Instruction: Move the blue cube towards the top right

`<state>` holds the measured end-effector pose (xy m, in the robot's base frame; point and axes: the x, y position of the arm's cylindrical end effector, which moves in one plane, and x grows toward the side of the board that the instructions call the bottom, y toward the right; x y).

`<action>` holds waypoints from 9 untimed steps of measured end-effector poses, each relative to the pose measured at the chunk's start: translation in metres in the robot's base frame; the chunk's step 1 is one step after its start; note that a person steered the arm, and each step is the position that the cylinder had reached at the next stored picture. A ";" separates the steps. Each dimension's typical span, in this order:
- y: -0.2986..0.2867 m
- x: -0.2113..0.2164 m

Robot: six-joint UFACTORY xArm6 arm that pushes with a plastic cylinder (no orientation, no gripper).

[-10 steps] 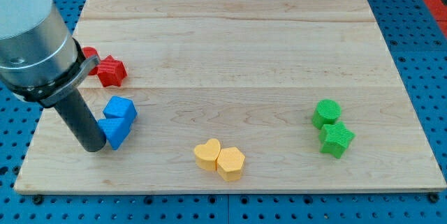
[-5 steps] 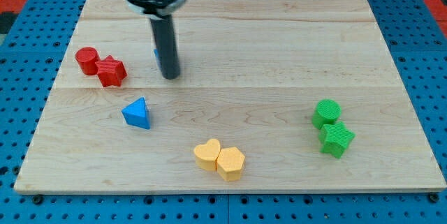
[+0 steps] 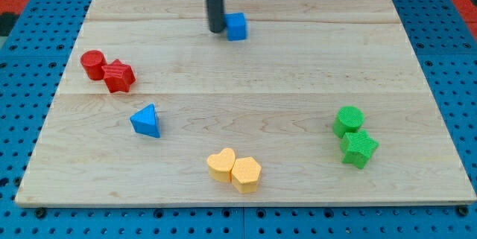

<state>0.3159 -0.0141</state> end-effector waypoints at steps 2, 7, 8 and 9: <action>0.074 -0.041; 0.140 -0.016; 0.165 -0.031; 0.188 -0.040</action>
